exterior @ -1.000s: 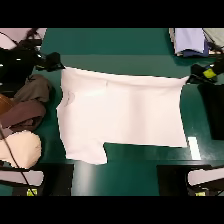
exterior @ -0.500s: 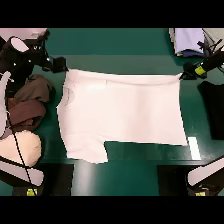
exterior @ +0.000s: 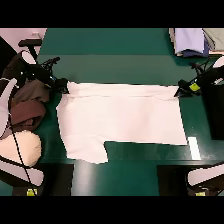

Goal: Fold the shirts.

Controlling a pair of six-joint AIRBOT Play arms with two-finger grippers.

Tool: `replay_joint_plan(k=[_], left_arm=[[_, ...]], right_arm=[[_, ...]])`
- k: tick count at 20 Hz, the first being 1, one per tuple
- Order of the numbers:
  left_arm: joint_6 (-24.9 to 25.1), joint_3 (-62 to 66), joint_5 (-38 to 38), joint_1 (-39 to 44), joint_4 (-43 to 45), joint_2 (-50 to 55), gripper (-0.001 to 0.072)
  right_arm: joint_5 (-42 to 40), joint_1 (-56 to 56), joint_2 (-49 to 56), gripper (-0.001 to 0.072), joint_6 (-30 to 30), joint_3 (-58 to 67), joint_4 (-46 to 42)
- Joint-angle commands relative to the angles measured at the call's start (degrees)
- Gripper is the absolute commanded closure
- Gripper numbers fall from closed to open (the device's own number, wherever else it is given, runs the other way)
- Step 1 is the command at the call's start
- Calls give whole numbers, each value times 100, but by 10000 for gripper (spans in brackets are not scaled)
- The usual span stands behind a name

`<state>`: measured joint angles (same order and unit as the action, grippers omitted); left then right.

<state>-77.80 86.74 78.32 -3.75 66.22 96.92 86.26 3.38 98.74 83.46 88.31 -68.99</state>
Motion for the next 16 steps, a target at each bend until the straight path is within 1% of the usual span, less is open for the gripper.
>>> replay_joint_plan(k=[1,3,6,7,8,10,12,14,16], left_arm=[[-188,-116,236,0,98,-120,311],[-197,-229,380,2,378,-560,308],[-514,-1309,361,2,1161,-1810,308],[-601,-1843,345,2,1259,-2288,308],[-667,-2347,317,2,1263,-2721,307],[-925,-3412,264,2,1180,-3585,308],[-1093,-4321,212,2,1008,-4210,308],[-1233,-5040,107,2,863,-4566,307],[-1237,-5552,-46,2,673,-4631,308]], right_arm=[[170,70,-149,364,-72,-223,15],[468,195,-472,364,-260,-232,-22],[509,529,-1338,361,-260,-688,-4],[479,627,-1622,253,-258,-881,0],[415,710,-1884,178,-258,-1099,4],[214,741,-2297,178,-258,-1491,35],[-9,695,-2586,179,-258,-1827,50],[-46,575,-2712,179,-258,-1985,46],[-76,437,-2743,180,-258,-2050,48]])
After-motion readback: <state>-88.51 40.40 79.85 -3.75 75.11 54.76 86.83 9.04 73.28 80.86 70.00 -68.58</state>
